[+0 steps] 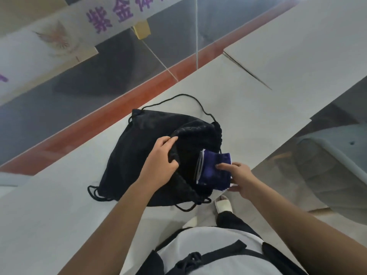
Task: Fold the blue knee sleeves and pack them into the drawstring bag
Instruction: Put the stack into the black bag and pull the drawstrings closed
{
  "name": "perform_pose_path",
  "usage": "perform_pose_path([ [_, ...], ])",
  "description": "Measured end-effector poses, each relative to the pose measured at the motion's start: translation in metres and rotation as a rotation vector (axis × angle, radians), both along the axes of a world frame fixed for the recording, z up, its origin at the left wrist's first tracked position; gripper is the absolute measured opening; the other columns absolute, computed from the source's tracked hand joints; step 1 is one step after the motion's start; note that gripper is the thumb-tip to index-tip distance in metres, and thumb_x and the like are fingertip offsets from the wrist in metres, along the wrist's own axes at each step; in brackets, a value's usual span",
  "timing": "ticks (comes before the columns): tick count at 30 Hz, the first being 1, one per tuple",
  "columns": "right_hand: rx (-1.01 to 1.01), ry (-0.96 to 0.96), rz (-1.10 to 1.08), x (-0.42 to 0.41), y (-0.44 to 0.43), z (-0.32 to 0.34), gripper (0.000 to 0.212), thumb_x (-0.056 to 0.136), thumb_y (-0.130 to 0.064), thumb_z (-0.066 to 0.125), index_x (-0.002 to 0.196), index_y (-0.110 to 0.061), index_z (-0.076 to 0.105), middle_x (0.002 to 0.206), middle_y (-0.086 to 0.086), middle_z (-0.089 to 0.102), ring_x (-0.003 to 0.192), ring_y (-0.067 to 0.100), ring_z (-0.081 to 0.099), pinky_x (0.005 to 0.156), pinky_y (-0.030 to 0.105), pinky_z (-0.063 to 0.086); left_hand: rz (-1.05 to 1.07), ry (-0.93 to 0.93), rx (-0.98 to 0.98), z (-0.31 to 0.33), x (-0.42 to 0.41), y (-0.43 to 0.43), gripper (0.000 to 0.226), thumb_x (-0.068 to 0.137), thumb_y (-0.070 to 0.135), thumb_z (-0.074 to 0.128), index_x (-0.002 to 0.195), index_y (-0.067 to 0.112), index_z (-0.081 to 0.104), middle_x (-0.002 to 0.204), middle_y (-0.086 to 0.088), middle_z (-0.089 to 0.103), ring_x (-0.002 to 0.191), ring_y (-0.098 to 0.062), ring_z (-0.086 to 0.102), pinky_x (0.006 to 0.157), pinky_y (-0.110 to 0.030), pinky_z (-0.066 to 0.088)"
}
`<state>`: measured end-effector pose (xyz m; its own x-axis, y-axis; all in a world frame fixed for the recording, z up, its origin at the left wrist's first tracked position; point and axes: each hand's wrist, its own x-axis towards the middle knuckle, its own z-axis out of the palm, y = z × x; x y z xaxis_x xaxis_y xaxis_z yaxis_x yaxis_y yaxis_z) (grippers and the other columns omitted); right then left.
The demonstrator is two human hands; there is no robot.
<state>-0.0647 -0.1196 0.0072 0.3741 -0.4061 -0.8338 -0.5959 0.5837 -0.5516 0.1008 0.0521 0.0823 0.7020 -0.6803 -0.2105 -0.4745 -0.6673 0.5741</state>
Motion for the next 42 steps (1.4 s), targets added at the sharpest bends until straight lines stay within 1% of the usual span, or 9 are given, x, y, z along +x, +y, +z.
perform_pose_path([
  [4, 0.014, -0.032, 0.01, -0.005, -0.006, 0.006, 0.047, 0.078, -0.019, 0.082, 0.118, -0.011, 0.061, 0.111, 0.014, 0.07, 0.098, 0.036, 0.069, 0.068, 0.041, 0.059, -0.004, 0.039, 0.058, 0.009, 0.002, 0.004, 0.068, 0.089, 0.011, 0.068, 0.15, 0.025, 0.039, 0.151, 0.008, 0.036, 0.107, 0.003, 0.041, 0.079, 0.003, 0.029],
  [11, 0.051, -0.172, 0.092, 0.021, -0.001, 0.02, 0.054, 0.071, -0.025, 0.086, 0.119, -0.015, 0.064, 0.111, 0.011, 0.073, 0.099, 0.036, 0.071, 0.074, 0.046, 0.062, 0.006, 0.08, 0.045, 0.021, -0.016, 0.0, 0.071, 0.089, 0.011, 0.067, 0.151, 0.029, 0.036, 0.154, 0.011, 0.031, 0.121, 0.001, 0.04, 0.097, -0.013, 0.034],
  [17, 0.074, -0.073, 0.097, 0.058, 0.023, 0.004, 0.07, 0.062, -0.03, 0.089, 0.121, -0.009, 0.059, 0.107, 0.016, 0.072, 0.09, 0.035, 0.073, 0.075, 0.05, 0.063, 0.02, 0.04, 0.032, 0.03, -0.023, 0.001, 0.068, 0.09, 0.012, 0.064, 0.15, 0.032, 0.037, 0.151, 0.015, 0.031, 0.115, 0.006, 0.035, 0.094, -0.01, 0.031],
  [20, 0.022, 0.013, 0.077, 0.065, 0.025, 0.001, 0.048, 0.075, -0.023, 0.081, 0.115, -0.006, 0.06, 0.101, 0.017, 0.07, 0.082, 0.032, 0.069, 0.058, 0.036, 0.058, 0.001, 0.026, 0.018, 0.029, -0.028, 0.001, 0.067, 0.091, 0.013, 0.064, 0.149, 0.032, 0.038, 0.152, 0.014, 0.032, 0.124, 0.0, 0.041, 0.097, -0.011, 0.031],
  [24, -0.001, 0.021, 0.154, 0.062, 0.02, 0.01, 0.053, 0.074, -0.031, 0.086, 0.113, -0.004, 0.061, 0.078, 0.007, 0.06, 0.057, 0.02, 0.056, 0.039, 0.022, 0.042, -0.04, -0.005, -0.013, 0.022, -0.033, -0.001, 0.067, 0.091, 0.014, 0.065, 0.15, 0.031, 0.037, 0.152, 0.013, 0.033, 0.13, -0.005, 0.044, 0.086, 0.001, 0.026],
  [28, -0.072, -0.017, 0.205, 0.041, 0.006, 0.022, 0.065, 0.07, -0.054, 0.083, 0.117, -0.013, 0.063, 0.099, 0.005, 0.07, 0.087, 0.025, 0.069, 0.071, 0.038, 0.06, -0.134, 0.068, -0.079, 0.016, -0.04, -0.006, 0.07, 0.092, 0.019, 0.065, 0.151, 0.038, 0.031, 0.153, 0.016, 0.036, 0.128, -0.002, 0.045, 0.098, -0.008, 0.035],
  [31, -0.304, -0.031, 0.137, 0.012, -0.007, 0.032, 0.049, 0.086, -0.048, 0.072, 0.122, -0.015, 0.065, 0.118, 0.003, 0.068, 0.109, 0.024, 0.064, 0.087, 0.04, 0.055, -0.155, 0.247, -0.112, 0.011, -0.042, -0.009, 0.065, 0.095, 0.023, 0.061, 0.149, 0.043, 0.032, 0.147, 0.016, 0.047, 0.119, -0.001, 0.053, 0.1, -0.022, 0.046],
  [36, -0.661, 0.05, 0.293, -0.014, -0.025, 0.042, 0.042, 0.093, -0.041, 0.064, 0.128, -0.017, 0.065, 0.131, 0.001, 0.065, 0.125, 0.02, 0.056, 0.101, 0.038, 0.047, 0.019, 0.353, -0.147, -0.013, -0.033, 0.006, 0.053, 0.096, 0.021, 0.061, 0.145, 0.033, 0.046, 0.14, 0.011, 0.057, 0.124, -0.008, 0.054, 0.101, -0.022, 0.045],
  [42, -0.901, -0.057, 0.695, 0.052, -0.054, 0.049, 0.04, 0.095, -0.033, 0.062, 0.13, -0.016, 0.063, 0.127, 0.002, 0.064, 0.113, 0.022, 0.059, 0.09, 0.028, 0.041, 0.245, 0.33, -0.088, -0.034, -0.05, 0.035, 0.048, 0.094, 0.02, 0.064, 0.14, 0.028, 0.052, 0.128, 0.016, 0.051, 0.115, 0.0, 0.046, 0.1, -0.021, 0.038],
])
